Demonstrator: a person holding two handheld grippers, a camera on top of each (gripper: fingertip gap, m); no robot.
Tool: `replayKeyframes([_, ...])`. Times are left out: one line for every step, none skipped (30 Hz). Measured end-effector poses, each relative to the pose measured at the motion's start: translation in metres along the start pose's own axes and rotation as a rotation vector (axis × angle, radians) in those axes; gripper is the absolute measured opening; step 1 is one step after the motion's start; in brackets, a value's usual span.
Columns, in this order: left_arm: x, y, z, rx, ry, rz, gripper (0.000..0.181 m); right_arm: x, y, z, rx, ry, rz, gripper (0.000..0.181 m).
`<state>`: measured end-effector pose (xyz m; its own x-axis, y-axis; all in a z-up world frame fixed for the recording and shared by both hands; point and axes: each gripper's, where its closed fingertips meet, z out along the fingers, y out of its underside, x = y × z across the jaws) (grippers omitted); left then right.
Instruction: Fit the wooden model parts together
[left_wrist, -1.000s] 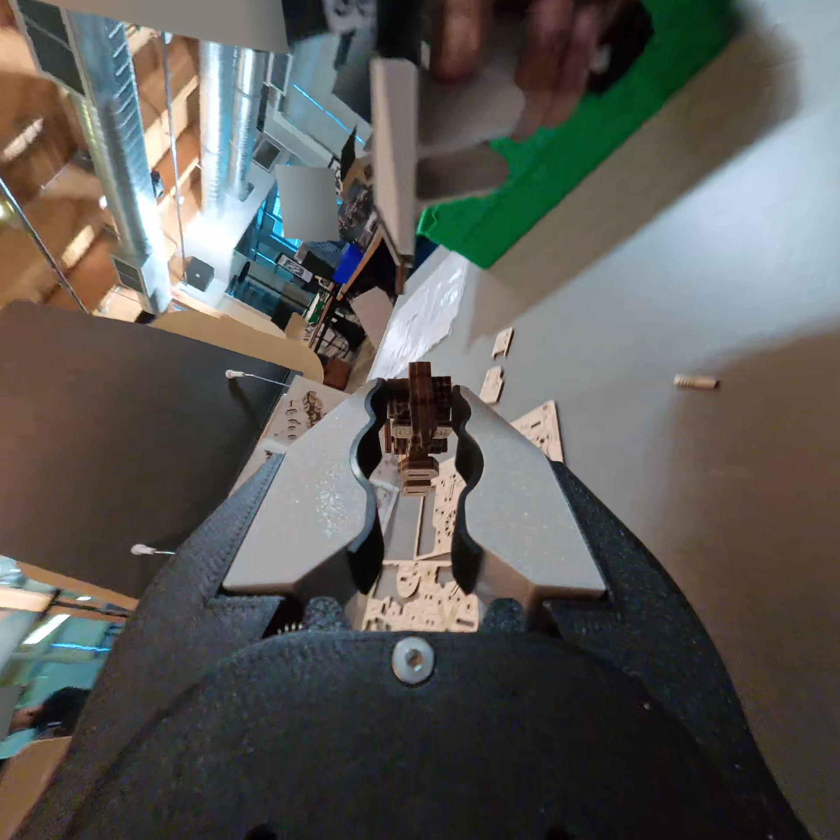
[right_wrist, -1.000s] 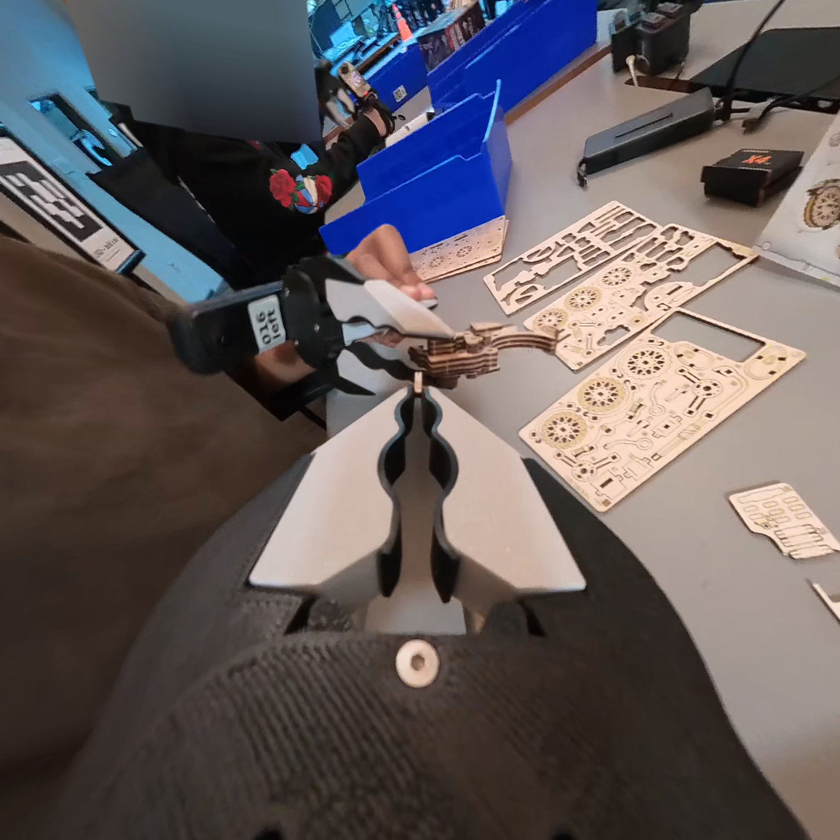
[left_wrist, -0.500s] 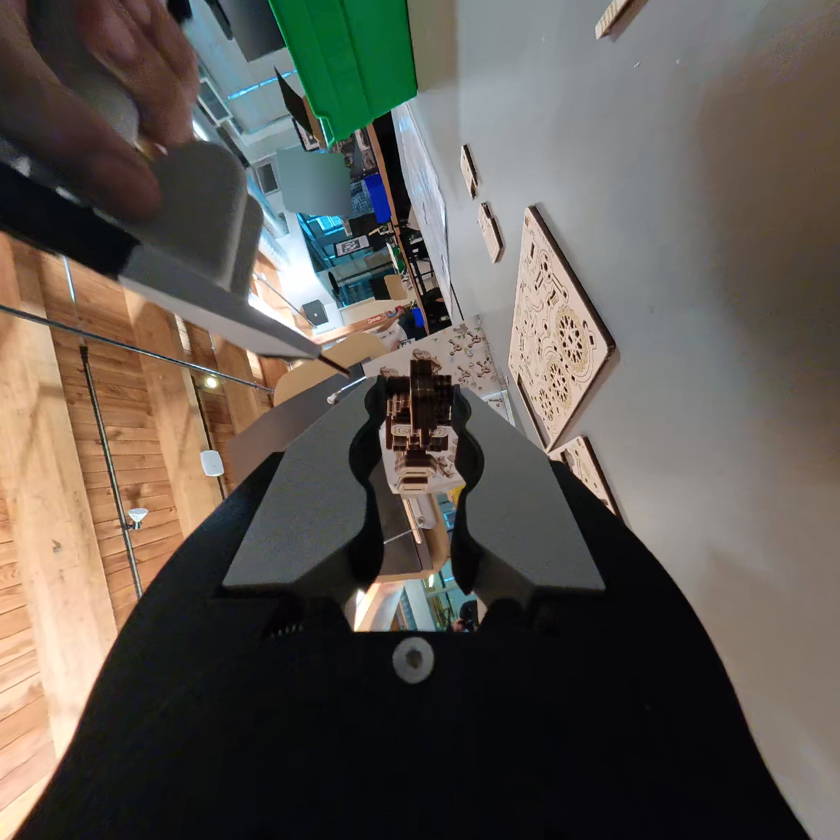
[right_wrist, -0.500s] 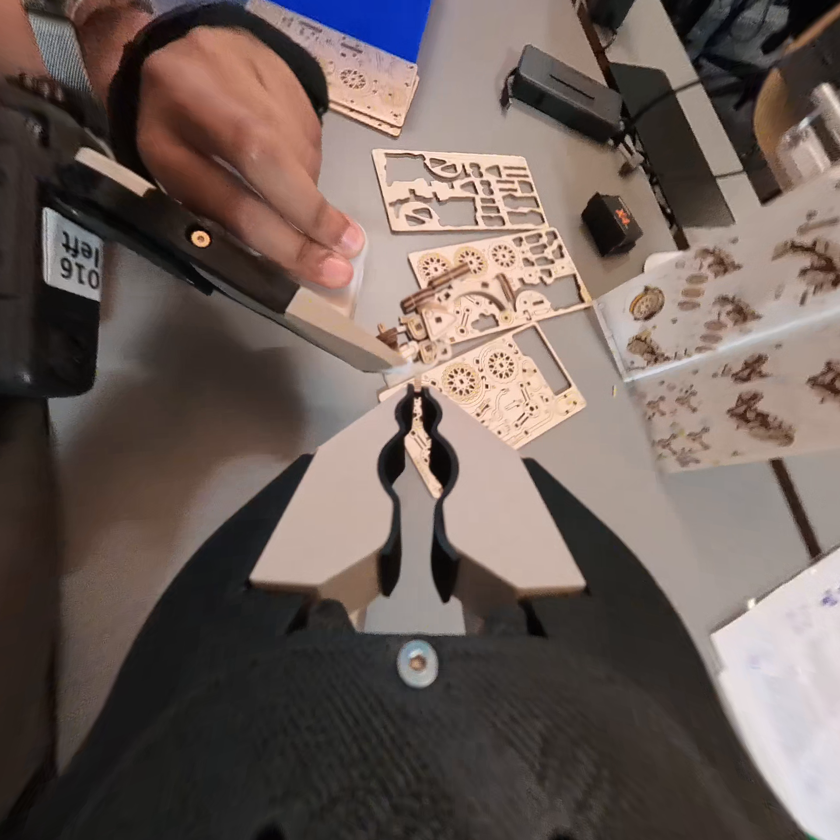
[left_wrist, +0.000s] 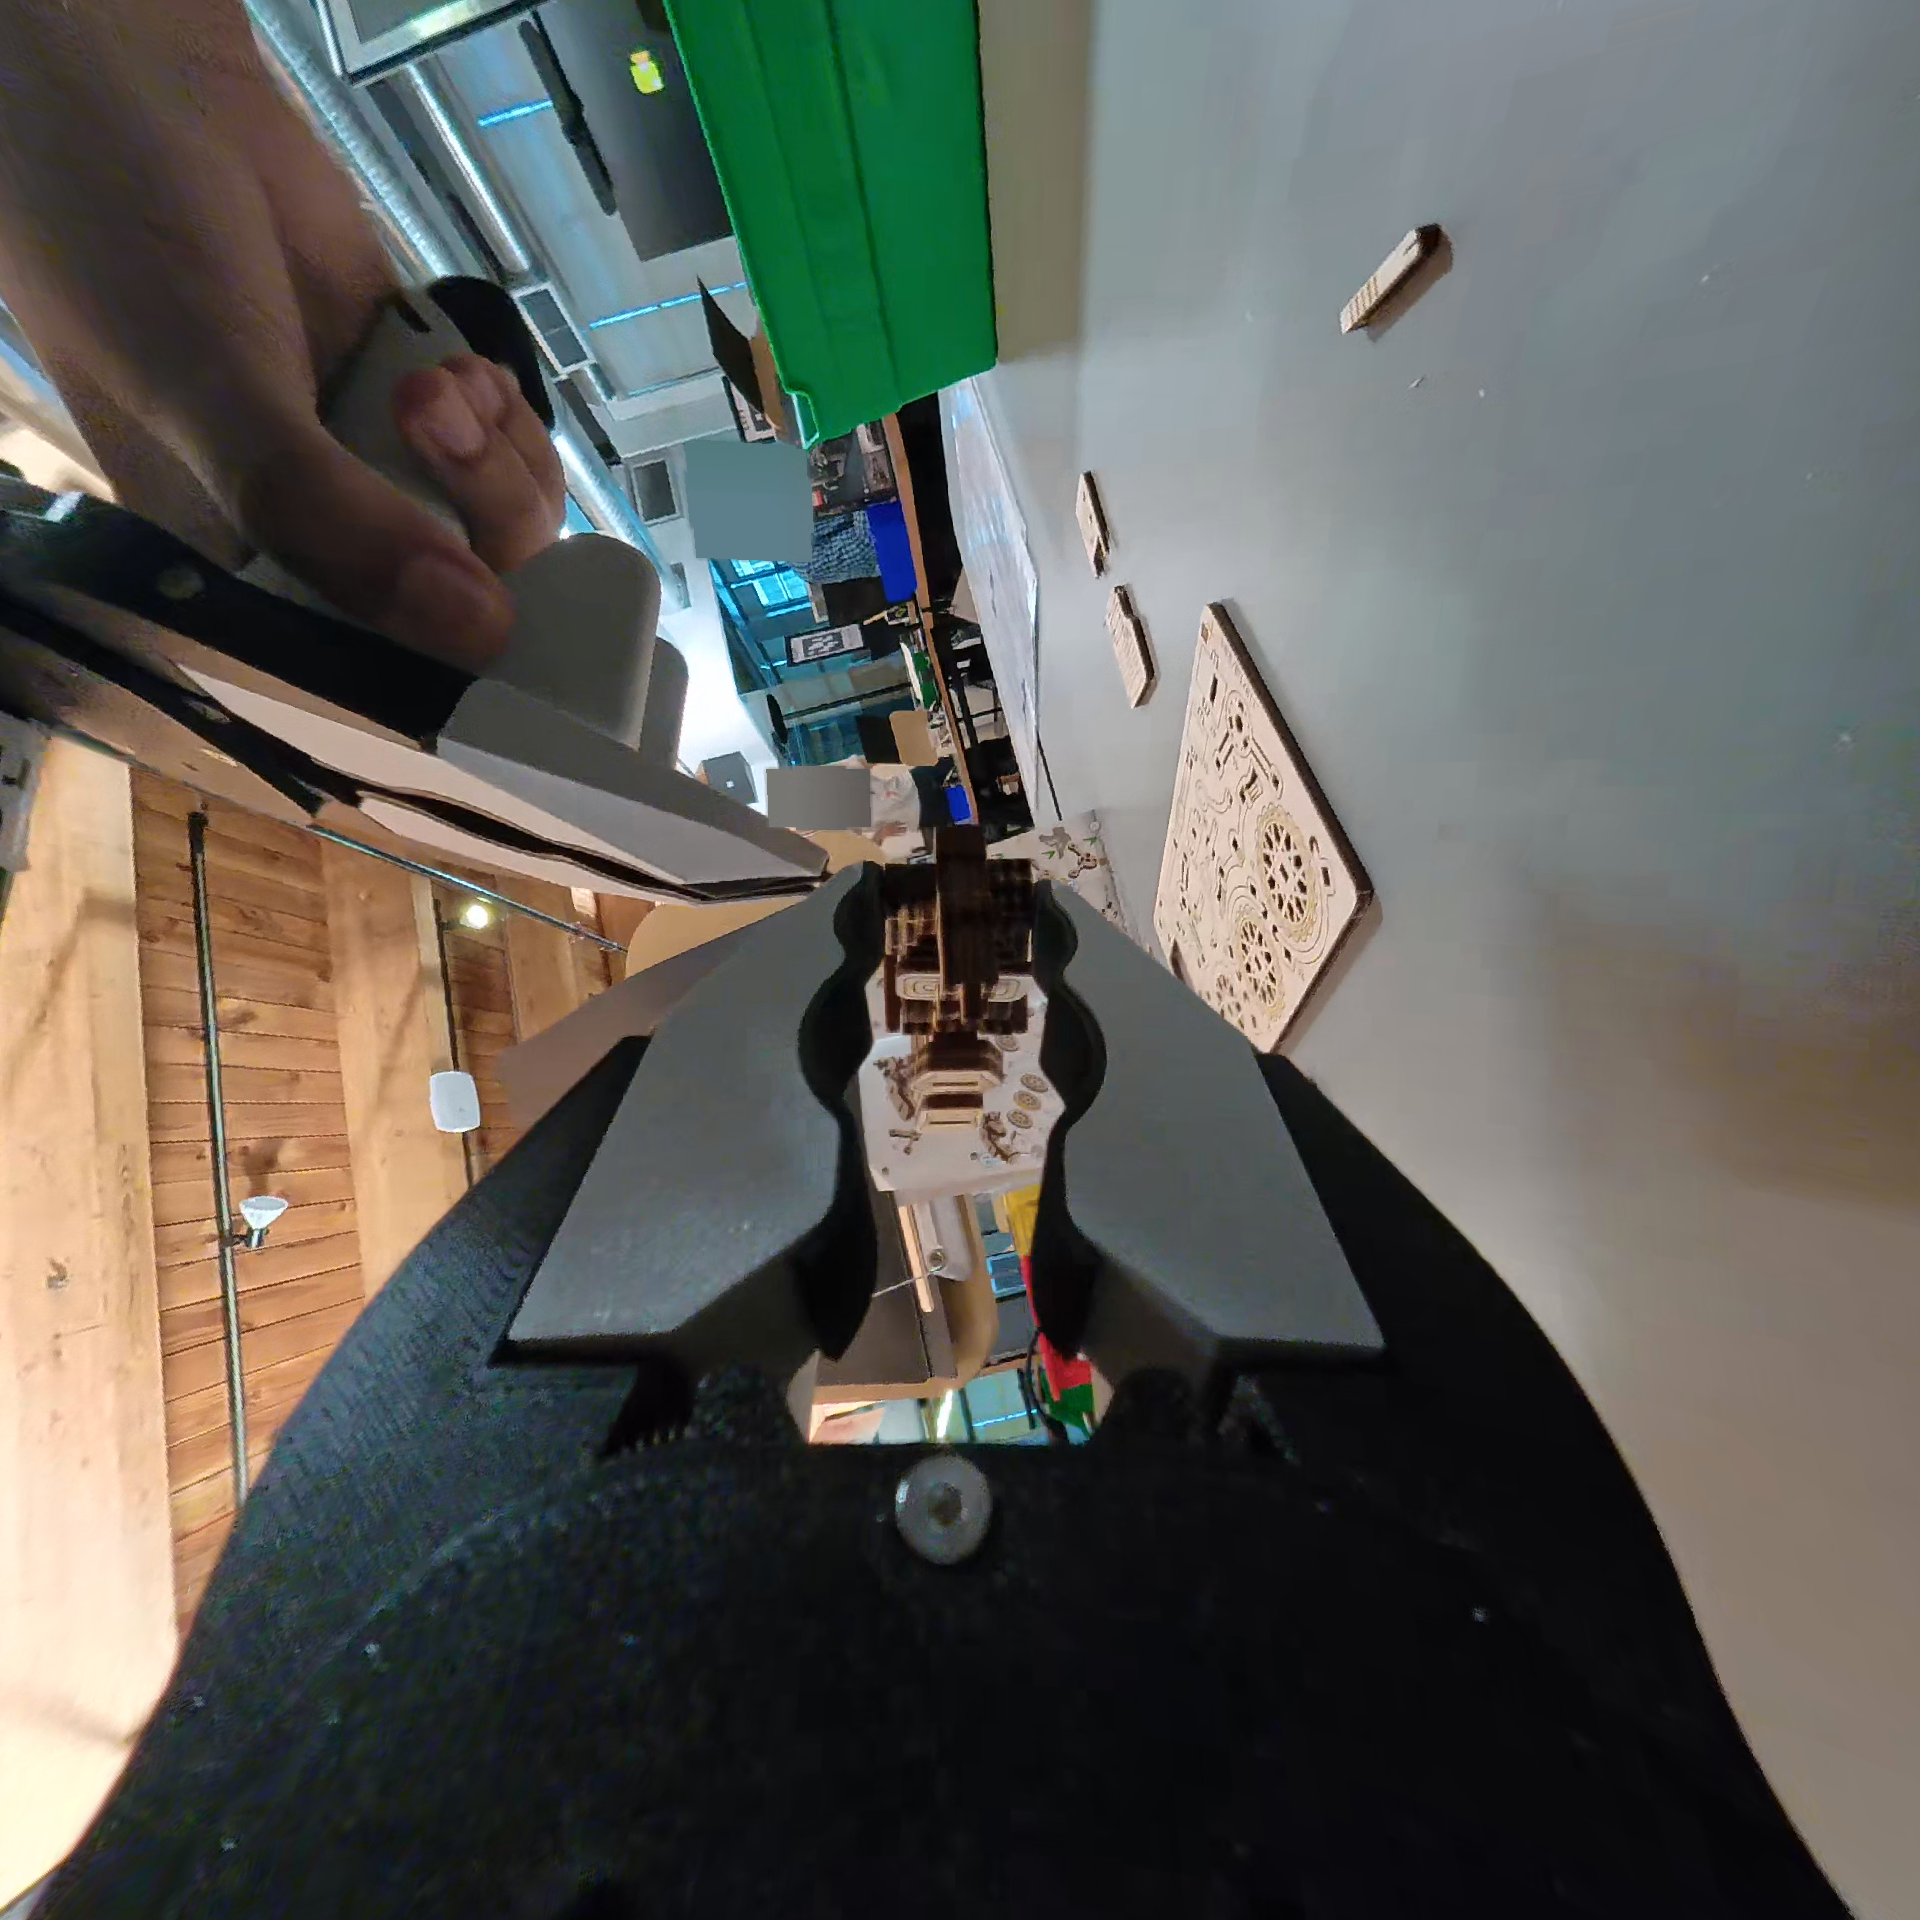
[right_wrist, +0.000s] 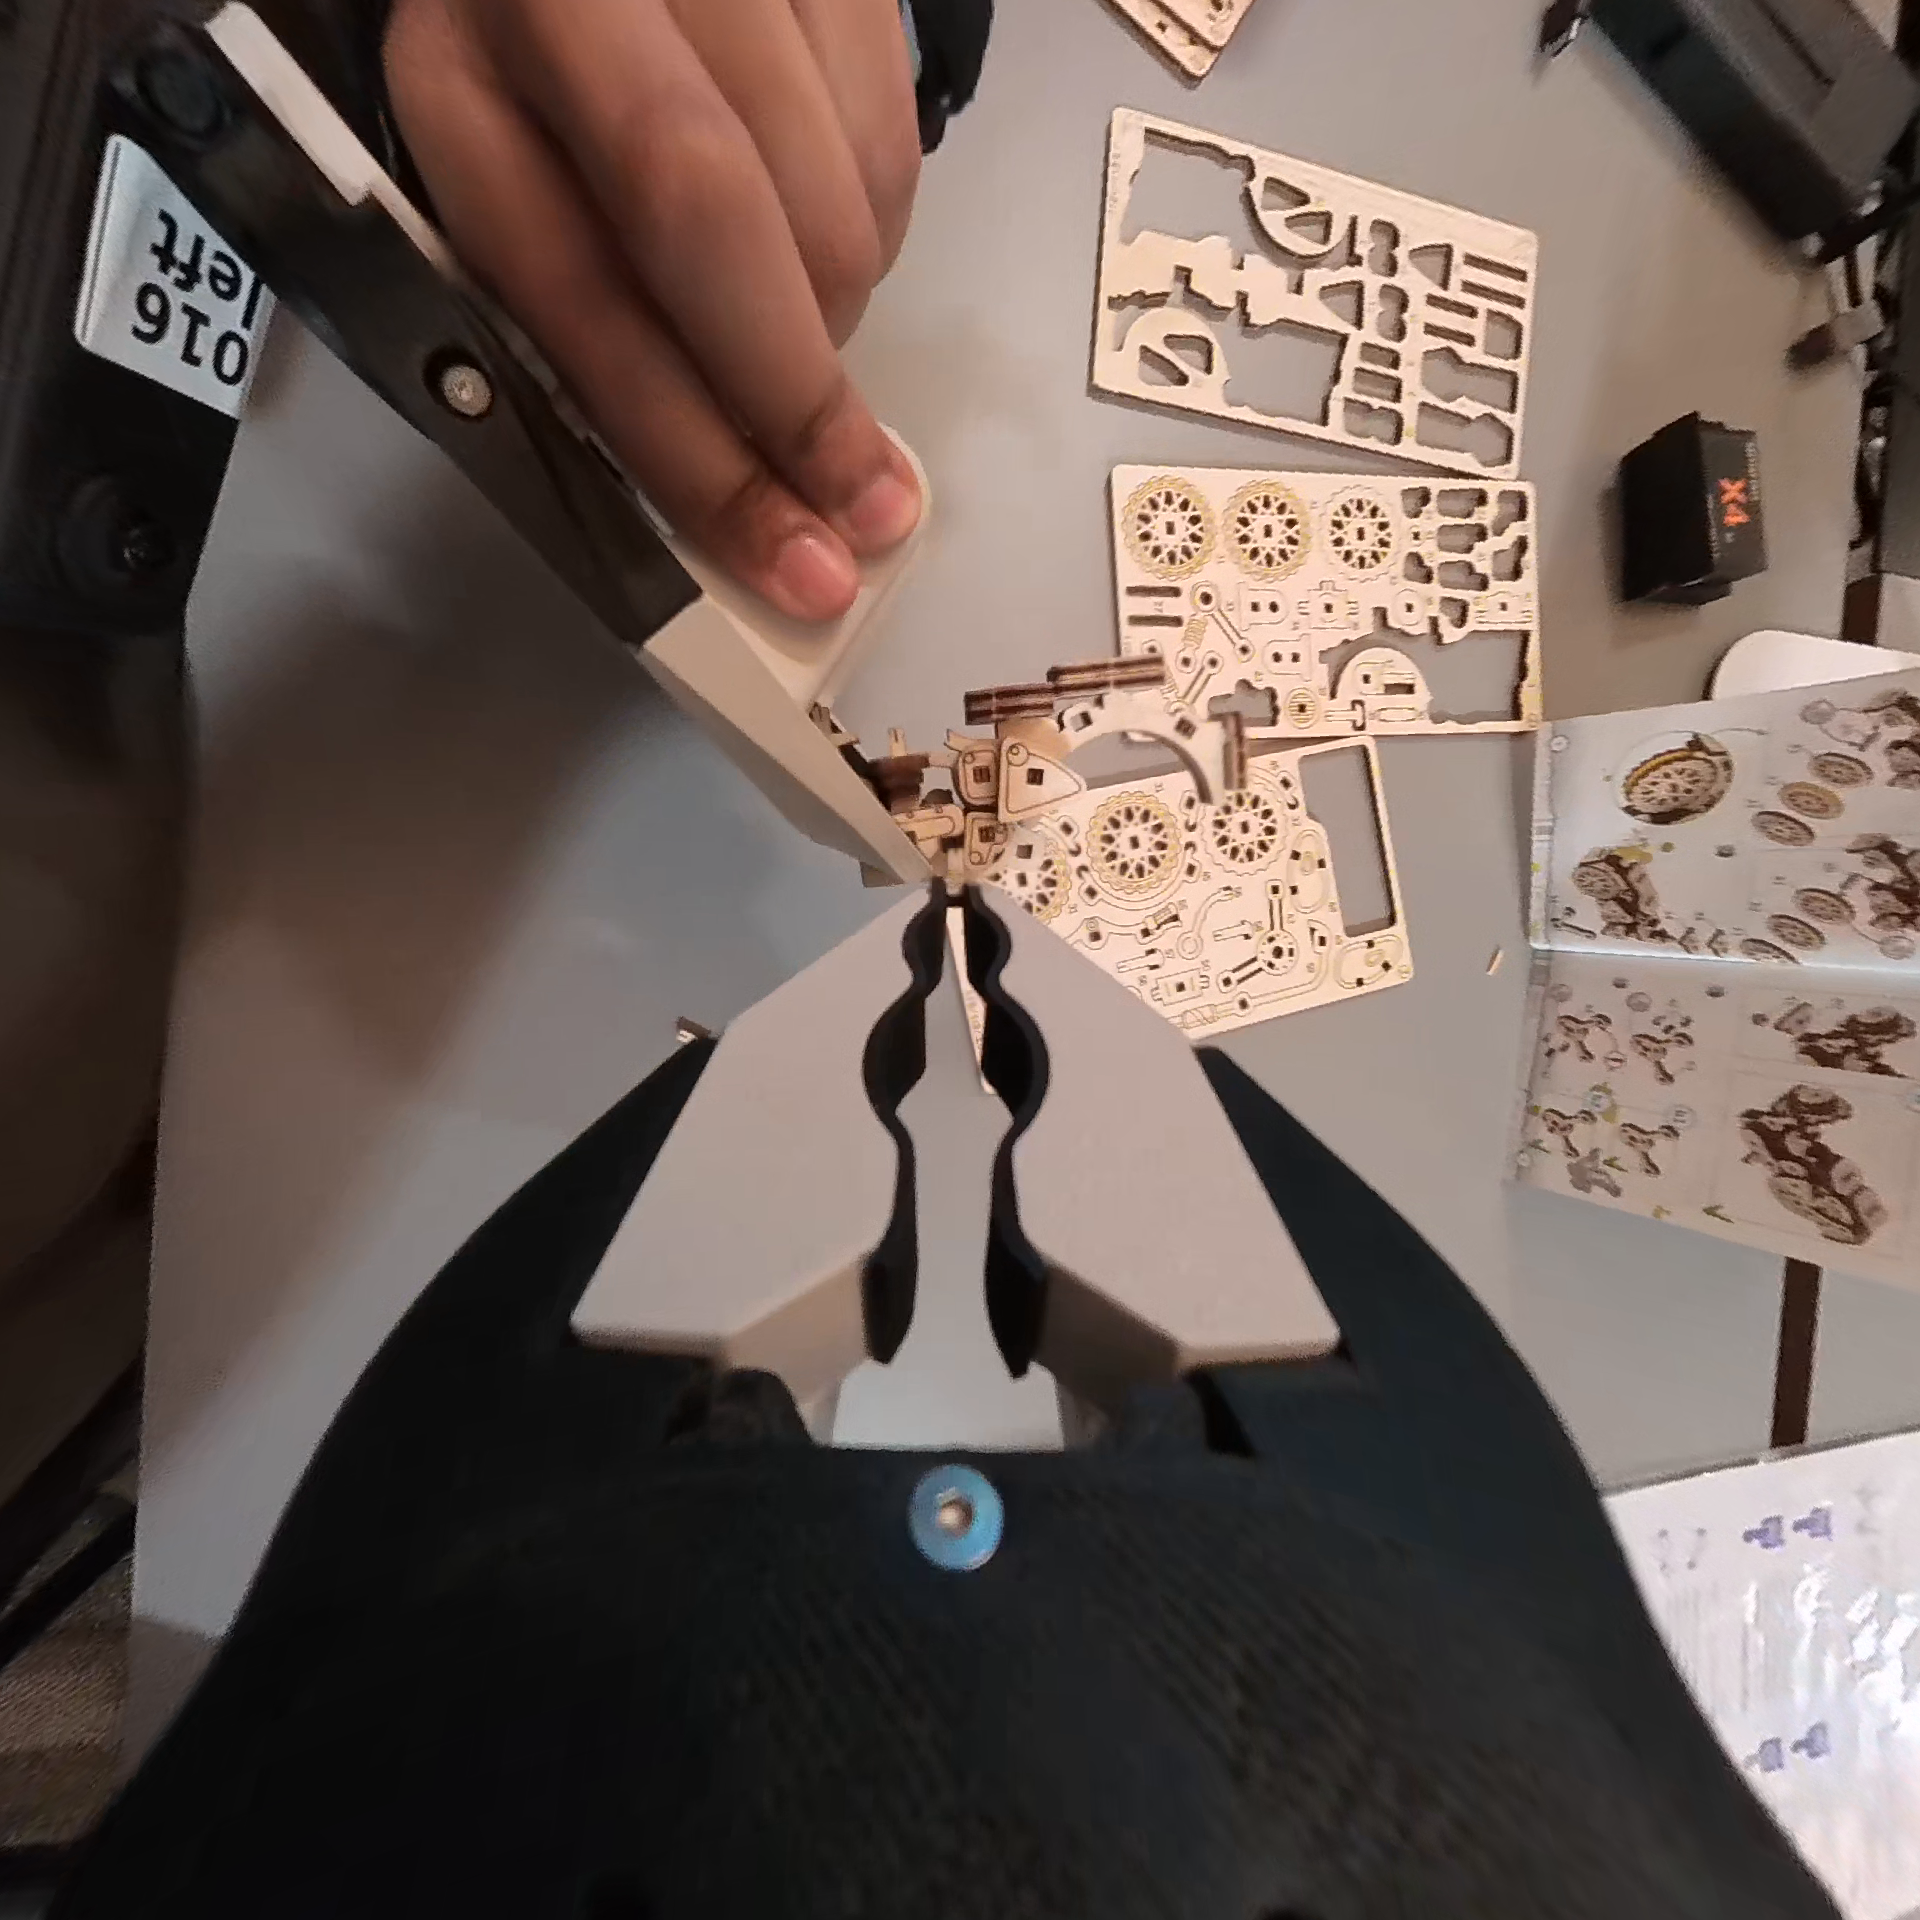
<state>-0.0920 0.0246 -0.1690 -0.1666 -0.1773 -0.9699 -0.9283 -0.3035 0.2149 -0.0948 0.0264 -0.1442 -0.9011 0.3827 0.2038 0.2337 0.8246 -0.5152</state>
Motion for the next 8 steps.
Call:
replayKeyframes([0.0000,-0.0001,0.0003,0.002,0.001,-0.005,0.026,-0.0009,-0.0007,0.0003,-0.002,-0.009,-0.001,0.000])
replayKeyframes([-0.0005,0.0000,0.0006,0.004,-0.001,-0.009,0.026,-0.0023,-0.0009,0.0007,-0.006,-0.021,-0.004,0.001])
replayKeyframes([-0.0009,-0.0002,0.0009,0.005,0.000,-0.014,0.026,-0.0027,-0.0010,0.0010,-0.012,-0.026,-0.006,0.001])
replayKeyframes([-0.0021,-0.0002,0.0012,0.008,-0.005,-0.015,0.026,-0.0028,-0.0008,0.0014,-0.019,-0.029,-0.009,0.001])
replayKeyframes([-0.0030,-0.0002,0.0015,0.009,-0.008,-0.016,0.026,-0.0032,-0.0001,0.0020,-0.029,-0.032,-0.013,0.001])
replayKeyframes([-0.0037,-0.0005,0.0017,0.009,-0.008,-0.019,0.026,-0.0034,0.0005,0.0025,-0.040,-0.034,-0.018,0.001])
replayKeyframes([-0.0036,-0.0005,0.0017,0.012,-0.009,-0.020,0.026,-0.0034,0.0010,0.0029,-0.050,-0.035,-0.024,0.001])
replayKeyframes([-0.0033,-0.0004,0.0024,0.012,-0.007,-0.020,0.026,-0.0037,0.0012,0.0032,-0.058,-0.038,-0.029,0.001])
